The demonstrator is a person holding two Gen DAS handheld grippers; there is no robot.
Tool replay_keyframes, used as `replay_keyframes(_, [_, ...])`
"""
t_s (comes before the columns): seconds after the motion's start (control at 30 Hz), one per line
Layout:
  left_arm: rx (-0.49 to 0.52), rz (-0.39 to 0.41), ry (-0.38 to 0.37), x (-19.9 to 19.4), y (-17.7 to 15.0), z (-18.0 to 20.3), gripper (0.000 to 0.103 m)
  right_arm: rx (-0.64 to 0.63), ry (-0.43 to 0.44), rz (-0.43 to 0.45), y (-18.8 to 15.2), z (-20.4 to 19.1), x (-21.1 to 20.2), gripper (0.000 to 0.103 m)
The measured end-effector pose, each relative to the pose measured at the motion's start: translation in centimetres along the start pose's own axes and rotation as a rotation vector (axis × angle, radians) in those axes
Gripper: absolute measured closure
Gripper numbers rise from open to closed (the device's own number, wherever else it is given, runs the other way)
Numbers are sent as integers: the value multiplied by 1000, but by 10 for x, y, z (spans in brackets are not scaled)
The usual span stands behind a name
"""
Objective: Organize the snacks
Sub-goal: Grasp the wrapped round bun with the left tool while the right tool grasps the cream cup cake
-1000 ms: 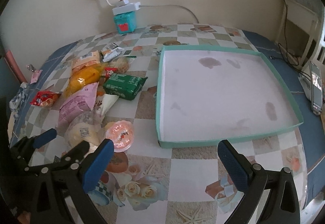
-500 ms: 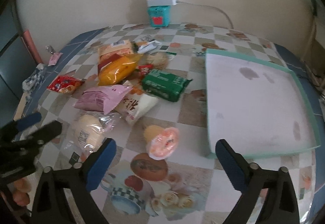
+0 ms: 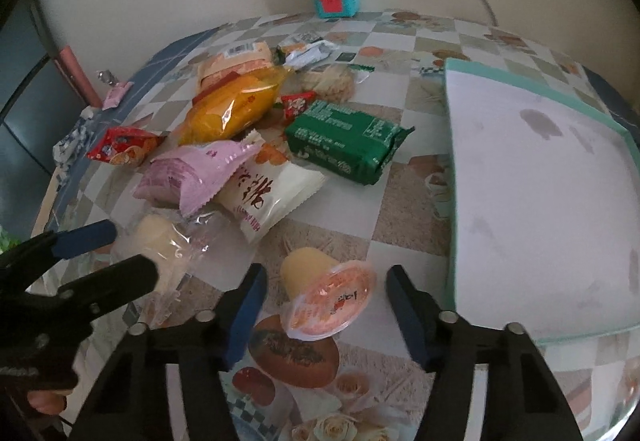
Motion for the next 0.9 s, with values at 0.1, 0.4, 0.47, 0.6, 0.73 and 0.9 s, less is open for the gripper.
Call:
replay_keyframes(0.1, [-12,-26,29,11,-2,-2,15,-46,12,17,0,-3,0,51])
replay_keyframes(0.4, [-43,5,96,12,-3,-3,18,-126,45,79,-3,-7,-4,52])
replay_keyframes(0.47, [-46,11,115,12,-2,-2,20,-124,61,99,-2,-7,-6,51])
replay_keyframes(0.6, [-58,25,148,13,-1,-2,21,-113,89,132,-2,-5,-8,51])
replay_keyframes(0.73, [-79,33,158,15,1,0,24,-71,123,130,-5,-3,-4,52])
replay_keyframes(0.9, [-93,36,174,14,0,0,27,-56,133,133,-6,-1,-6,52])
Point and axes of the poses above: each gripper's, at about its wrist camera, not at the fingertips, and x roughly the way its jaws point, z to its right, y to its top, the point moved 8 cm from there along x, roughly the way its jaws point, and after that the axes turned 10 degrees about -x, right-handed, at the moved point
